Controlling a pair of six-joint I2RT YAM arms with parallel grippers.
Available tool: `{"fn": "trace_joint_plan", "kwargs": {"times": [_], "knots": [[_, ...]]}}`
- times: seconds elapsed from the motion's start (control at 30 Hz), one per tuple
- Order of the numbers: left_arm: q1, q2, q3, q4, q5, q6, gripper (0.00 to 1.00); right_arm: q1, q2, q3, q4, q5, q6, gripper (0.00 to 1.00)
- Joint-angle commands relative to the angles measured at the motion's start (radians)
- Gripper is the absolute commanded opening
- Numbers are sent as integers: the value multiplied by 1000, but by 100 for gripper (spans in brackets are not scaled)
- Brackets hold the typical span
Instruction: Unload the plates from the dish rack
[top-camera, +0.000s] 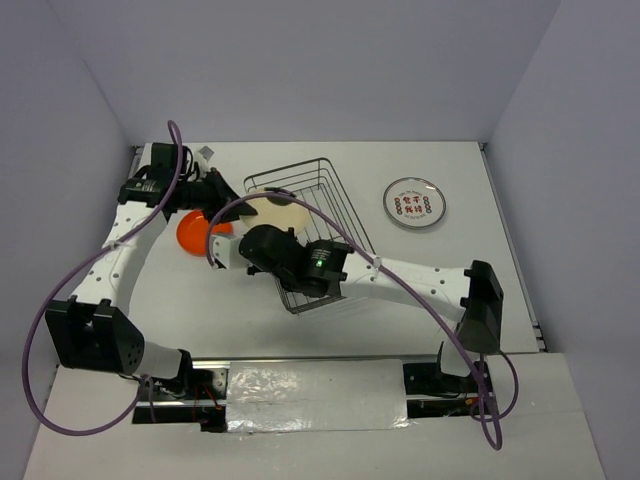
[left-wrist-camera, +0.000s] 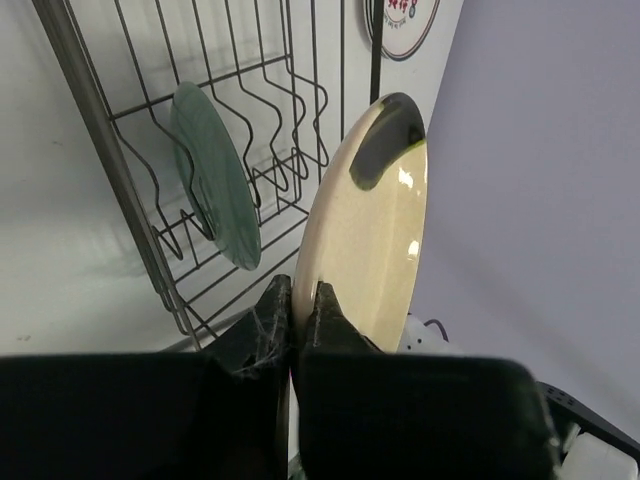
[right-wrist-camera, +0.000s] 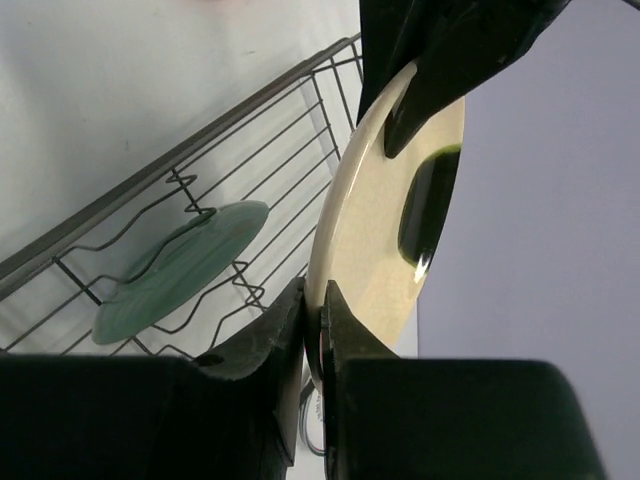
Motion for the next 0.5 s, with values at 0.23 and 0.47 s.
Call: {"fn": "trace_joint_plan", "kwargs": {"times": [0.23,0.47], "knots": [[285,-94,12,-27,-197,11,0,-23,-63,50,52,60,199,100],[497,-39,-121,125,-306,34,0,-97,-295,-105,3,65,427,100]]}}
